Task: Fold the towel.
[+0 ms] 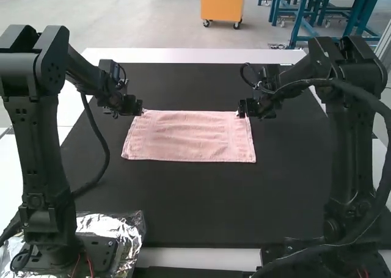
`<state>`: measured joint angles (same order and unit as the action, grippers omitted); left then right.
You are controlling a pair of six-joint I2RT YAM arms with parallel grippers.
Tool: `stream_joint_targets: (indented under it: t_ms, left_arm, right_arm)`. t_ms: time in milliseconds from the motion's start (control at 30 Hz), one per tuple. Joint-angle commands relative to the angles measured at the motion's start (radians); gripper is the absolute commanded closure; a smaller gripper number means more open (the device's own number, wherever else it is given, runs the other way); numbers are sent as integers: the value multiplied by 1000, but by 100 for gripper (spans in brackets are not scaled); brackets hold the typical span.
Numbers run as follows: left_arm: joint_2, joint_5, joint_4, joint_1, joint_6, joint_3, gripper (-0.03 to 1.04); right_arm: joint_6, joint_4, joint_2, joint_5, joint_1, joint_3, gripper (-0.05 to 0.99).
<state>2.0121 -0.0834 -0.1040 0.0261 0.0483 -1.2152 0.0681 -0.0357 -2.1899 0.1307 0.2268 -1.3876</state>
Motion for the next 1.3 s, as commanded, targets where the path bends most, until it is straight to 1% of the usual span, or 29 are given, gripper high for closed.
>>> stream_joint_targets:
  t_ms: [0, 100, 200, 367, 400, 500, 533, 567, 600, 633, 667, 700, 733, 833, 867, 1033, 1100, 1233, 1267]
  left_arm:
    - [22, -15, -5, 8, 9, -32, 5]
    - [39, -13, -2, 8, 9, -33, 5]
    - [54, -13, -3, 9, 7, -33, 6]
    - [79, -13, -10, 8, 2, -33, 6]
    - [80, -13, -8, 9, 2, -32, 8]
    - [89, -13, -3, 8, -1, -26, 8]
    - [96, -13, -2, 9, -2, -26, 12]
    - [102, -16, -2, 9, -4, -24, 17]
    - [106, -26, -5, 9, -5, -24, 29]
    - [108, -39, -2, 8, -5, -21, 49]
    - [109, -62, 12, 9, -5, -14, 72]
    - [109, -92, 38, 11, -5, -3, 92]
    - [108, -125, 53, 12, -5, 2, 99]
    - [100, -199, 55, 28, -5, 6, 99]
    - [97, -213, 55, 34, -5, 5, 99]
    - [80, -222, 53, 61, 2, -3, 99]
    - [66, -237, 50, 66, 2, -7, 99]
    - [33, -237, 40, 78, 1, -18, 99]
    - [25, -243, 30, 80, -2, -20, 99]
  right_arm:
    - [9, -3, -1, -8, 16, -27, 2]
    - [9, -4, -8, -9, 19, -27, 2]
    - [12, -3, -11, -26, 19, -27, 2]
    - [12, -9, -19, -26, 28, -24, 3]
    - [13, -12, -21, -26, 32, -22, 4]
    - [13, -16, -25, -36, 43, -13, 12]
    - [15, -16, -25, -40, 46, -7, 17]
    - [21, -12, -25, -40, 49, -1, 30]
    - [22, -6, -25, -37, 52, 7, 46]
    - [27, -6, -25, -28, 55, 15, 71]
    - [45, 2, -25, 4, 55, 22, 97]
    - [64, 2, -25, 21, 54, 27, 96]
    - [64, 0, -25, 26, 54, 30, 96]
    - [62, -3, -19, 24, 52, 32, 96]
    - [61, -4, -18, 24, 49, 30, 96]
    - [55, -7, 19, 26, 39, 10, 96]
    - [48, -9, 36, 32, 31, 1, 96]
    - [48, -30, 65, 43, 25, -19, 96]
    - [48, -36, 75, 44, 25, -21, 96]
